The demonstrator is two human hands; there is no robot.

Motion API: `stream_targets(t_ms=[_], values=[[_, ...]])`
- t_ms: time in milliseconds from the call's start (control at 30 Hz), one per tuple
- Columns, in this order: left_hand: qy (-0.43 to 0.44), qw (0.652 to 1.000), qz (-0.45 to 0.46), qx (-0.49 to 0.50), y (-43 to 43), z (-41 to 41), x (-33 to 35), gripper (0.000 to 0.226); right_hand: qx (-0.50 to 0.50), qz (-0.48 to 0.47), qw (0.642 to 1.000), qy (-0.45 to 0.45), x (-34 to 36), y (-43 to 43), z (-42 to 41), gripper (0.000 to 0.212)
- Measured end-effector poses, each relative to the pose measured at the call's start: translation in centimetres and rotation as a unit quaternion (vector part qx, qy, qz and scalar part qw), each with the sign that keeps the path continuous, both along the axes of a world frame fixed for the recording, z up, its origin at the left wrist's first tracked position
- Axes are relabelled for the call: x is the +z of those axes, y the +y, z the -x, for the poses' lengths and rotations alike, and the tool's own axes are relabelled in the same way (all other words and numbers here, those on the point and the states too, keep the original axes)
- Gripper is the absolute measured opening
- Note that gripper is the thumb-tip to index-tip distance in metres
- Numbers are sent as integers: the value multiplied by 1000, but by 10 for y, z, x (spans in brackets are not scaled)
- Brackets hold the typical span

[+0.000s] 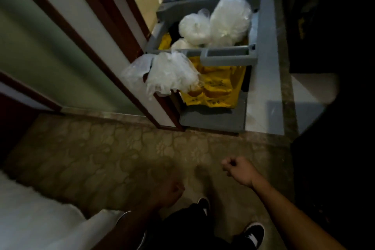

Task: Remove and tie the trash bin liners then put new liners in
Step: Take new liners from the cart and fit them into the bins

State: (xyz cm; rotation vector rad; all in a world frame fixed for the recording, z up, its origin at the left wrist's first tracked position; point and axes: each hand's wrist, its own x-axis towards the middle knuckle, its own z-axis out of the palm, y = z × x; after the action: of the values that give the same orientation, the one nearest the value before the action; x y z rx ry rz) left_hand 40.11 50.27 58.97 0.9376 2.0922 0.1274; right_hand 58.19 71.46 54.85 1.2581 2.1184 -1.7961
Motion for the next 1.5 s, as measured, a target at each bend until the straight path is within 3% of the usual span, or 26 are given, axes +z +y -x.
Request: stream_targets(t_ms=[233, 433, 600, 700, 767, 833, 933, 967, 1033, 1133, 1200, 1333, 1433, 1500], values=[[-1, 989, -82, 121, 43, 25, 12, 15, 61, -100, 986, 117, 72, 91, 139, 9], [-2, 961, -201, 188, 105, 82, 48, 12, -70, -207, 960, 178, 139, 160, 250, 24], [107, 924, -261, 259, 163, 191, 114, 16, -4, -225, 963, 151, 151, 199, 315, 19], [247, 886, -311, 241, 203, 268, 138, 18, 29, -238, 959, 153, 150, 209, 342, 10], [329, 878, -295, 184, 229, 319, 136, 32, 45, -249, 955, 153, 151, 214, 355, 6], [376, 894, -198, 143, 251, 360, 125, 60, 56, -262, 950, 160, 150, 220, 367, 4], [344, 927, -39, 146, 274, 389, 103, 95, 60, -274, 943, 180, 149, 232, 380, 7], [318, 935, -27, 155, 279, 392, 97, 98, 59, -278, 941, 185, 149, 236, 384, 8], [281, 942, -43, 177, 283, 397, 88, 84, 60, -283, 937, 198, 151, 244, 390, 7], [297, 935, -82, 175, 281, 396, 87, 40, 72, -258, 937, 225, 154, 251, 401, 11], [288, 926, -138, 198, 279, 388, 101, 21, 76, -231, 941, 237, 158, 253, 412, 13], [268, 903, -217, 256, 275, 357, 151, 19, 129, -158, 959, 196, 173, 245, 439, 12], [279, 866, -295, 292, 265, 321, 183, 14, 153, 45, 977, 142, 193, 221, 457, 39], [261, 854, -313, 325, 252, 293, 195, 12, 150, 121, 974, 120, 200, 201, 464, 50]])
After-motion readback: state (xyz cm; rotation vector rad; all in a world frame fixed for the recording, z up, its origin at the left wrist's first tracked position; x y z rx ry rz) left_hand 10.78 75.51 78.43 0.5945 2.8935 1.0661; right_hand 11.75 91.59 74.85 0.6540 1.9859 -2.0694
